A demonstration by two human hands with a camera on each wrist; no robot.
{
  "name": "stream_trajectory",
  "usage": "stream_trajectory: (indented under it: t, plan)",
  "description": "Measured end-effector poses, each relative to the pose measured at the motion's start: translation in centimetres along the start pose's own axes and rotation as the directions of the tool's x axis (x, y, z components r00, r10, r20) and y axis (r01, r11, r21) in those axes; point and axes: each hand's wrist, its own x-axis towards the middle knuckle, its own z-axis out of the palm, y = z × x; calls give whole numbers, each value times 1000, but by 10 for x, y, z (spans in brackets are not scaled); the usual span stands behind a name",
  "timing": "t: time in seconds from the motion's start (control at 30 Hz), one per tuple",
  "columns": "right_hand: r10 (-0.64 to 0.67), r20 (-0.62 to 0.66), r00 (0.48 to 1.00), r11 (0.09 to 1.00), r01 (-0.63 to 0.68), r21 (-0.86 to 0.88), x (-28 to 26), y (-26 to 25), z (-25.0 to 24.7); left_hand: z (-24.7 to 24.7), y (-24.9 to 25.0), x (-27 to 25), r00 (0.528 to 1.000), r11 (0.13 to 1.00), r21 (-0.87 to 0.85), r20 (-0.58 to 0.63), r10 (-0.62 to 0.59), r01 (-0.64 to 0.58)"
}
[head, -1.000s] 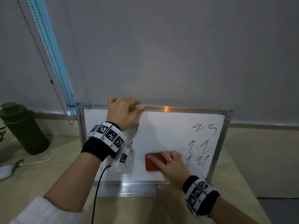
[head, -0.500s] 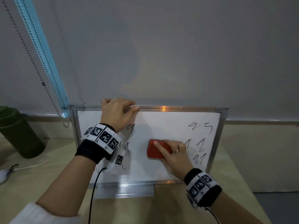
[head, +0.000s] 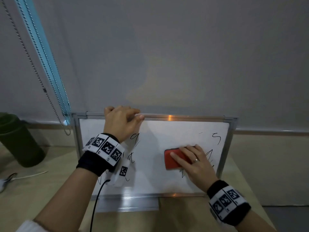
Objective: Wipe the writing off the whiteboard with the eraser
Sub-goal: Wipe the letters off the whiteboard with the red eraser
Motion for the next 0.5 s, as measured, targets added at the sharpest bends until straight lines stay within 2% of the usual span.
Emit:
stream_trajectory:
  t: [0.03, 0.07, 0.1, 0.17, 0.2, 0.23, 0.3, 0.37, 0.4, 0.47, 0.5]
  plan:
    - [3, -8, 1000, 1000, -3, 13, 4, 10, -5, 0, 0, 0, 1000, 1000, -1, -2, -1, 1]
    - [88, -43, 995, 995, -85, 60, 10, 20, -12, 1, 0, 0, 1000, 1000, -2, -3, -3, 3]
    - [220, -86, 972, 971, -210, 119, 17, 31, -20, 1, 0, 0, 1000, 1000, -4, -4, -5, 5]
    - [436, -170, 884, 895, -405, 189, 28, 47, -32, 1, 0, -1, 1000, 1000, -10, -12, -10, 10]
    - [482, -200, 853, 873, -449, 191, 29, 48, -33, 1, 0, -1, 1000, 1000, -12, -14, -11, 10]
    - [489, -212, 846, 870, -456, 187, 27, 45, -31, 1, 0, -1, 1000, 1000, -11, -16, -10, 10]
    - [422, -154, 893, 902, -397, 169, 15, 31, -20, 2, 0, 1, 1000, 1000, -8, -21, -8, 8]
    - [243, -41, 969, 967, -238, 94, -2, 21, -10, 3, -1, 2, 1000, 1000, -9, -20, -14, 14]
    - [149, 8, 989, 988, -149, 48, -7, 25, -10, 3, -1, 2, 1000, 1000, -9, -19, -13, 13]
    - [65, 25, 998, 997, -66, 32, -5, 39, -18, 4, -2, 3, 1000, 1000, -7, -23, -6, 6]
    - [101, -10, 995, 993, -100, 66, 1, 46, -25, 3, -2, 2, 1000, 1000, -5, -22, -4, 4]
